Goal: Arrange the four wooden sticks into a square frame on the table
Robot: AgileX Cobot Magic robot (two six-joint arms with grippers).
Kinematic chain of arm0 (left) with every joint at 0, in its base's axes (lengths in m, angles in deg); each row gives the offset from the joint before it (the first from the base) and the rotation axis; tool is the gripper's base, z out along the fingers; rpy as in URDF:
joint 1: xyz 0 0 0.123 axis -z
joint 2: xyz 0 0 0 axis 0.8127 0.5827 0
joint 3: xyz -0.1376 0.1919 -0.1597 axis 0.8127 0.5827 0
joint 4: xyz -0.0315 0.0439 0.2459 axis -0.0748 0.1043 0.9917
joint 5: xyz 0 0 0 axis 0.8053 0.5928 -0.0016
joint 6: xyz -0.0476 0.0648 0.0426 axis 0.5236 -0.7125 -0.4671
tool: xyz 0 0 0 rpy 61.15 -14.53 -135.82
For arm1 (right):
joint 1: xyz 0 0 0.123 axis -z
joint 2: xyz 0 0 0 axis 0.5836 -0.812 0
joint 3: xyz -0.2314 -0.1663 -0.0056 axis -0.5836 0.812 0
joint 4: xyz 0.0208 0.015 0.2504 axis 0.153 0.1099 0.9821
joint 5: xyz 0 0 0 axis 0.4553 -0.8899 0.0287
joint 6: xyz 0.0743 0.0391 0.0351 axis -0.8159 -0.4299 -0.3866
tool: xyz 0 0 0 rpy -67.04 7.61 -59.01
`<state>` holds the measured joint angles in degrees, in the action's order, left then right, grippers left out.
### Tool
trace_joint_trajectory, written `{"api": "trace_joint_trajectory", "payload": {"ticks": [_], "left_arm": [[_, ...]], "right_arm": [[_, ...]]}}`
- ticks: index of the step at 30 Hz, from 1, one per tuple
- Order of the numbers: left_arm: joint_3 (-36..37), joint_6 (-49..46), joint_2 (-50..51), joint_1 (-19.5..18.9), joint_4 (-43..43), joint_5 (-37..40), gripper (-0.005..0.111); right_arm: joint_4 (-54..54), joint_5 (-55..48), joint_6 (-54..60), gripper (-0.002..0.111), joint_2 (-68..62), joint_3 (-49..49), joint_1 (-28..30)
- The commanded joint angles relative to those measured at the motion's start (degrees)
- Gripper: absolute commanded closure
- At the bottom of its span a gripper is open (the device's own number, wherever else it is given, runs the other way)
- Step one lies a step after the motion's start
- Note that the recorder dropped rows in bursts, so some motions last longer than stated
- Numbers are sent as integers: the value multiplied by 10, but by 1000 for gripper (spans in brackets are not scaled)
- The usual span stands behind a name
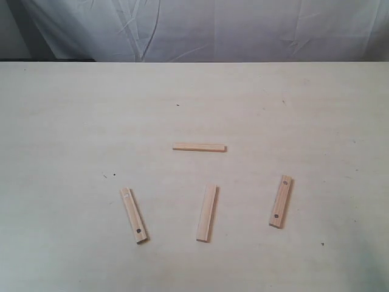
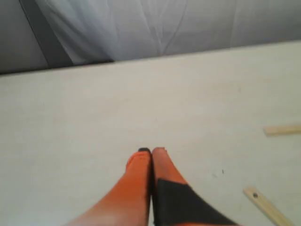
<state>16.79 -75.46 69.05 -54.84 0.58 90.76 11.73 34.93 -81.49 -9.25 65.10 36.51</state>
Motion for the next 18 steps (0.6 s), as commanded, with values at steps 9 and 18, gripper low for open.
{"api": "trace_joint_trajectory", "payload": {"ticks": [9,18], "left_arm": [[-131,-120,332,77,-180,83,107],[-211,149,527,311,-13,46,107]], "right_arm": [[0,6,-1,108,3,1,3],[1,7,-1,108,3,1,3]]}}
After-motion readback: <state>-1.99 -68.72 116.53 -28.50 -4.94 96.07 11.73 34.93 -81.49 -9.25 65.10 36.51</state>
